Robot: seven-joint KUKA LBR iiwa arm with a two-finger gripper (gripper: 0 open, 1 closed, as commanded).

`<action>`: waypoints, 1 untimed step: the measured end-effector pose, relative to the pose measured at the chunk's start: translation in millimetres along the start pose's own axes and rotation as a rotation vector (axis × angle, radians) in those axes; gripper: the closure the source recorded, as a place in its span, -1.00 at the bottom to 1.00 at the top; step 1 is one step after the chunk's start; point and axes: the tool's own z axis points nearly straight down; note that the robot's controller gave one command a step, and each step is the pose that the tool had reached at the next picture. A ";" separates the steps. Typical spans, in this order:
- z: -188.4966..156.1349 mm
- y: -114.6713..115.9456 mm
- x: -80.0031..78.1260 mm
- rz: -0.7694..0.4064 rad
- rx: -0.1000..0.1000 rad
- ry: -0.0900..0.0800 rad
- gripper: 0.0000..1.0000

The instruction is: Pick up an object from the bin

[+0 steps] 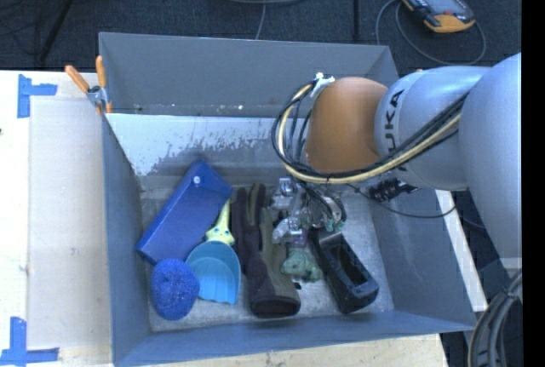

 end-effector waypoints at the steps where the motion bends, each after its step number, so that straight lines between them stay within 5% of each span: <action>1: 0.0 0.0 0.0 0.000 0.000 0.000 1.00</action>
Offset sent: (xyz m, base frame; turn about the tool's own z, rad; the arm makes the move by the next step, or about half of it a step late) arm -0.0468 -0.0220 0.1921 -0.0484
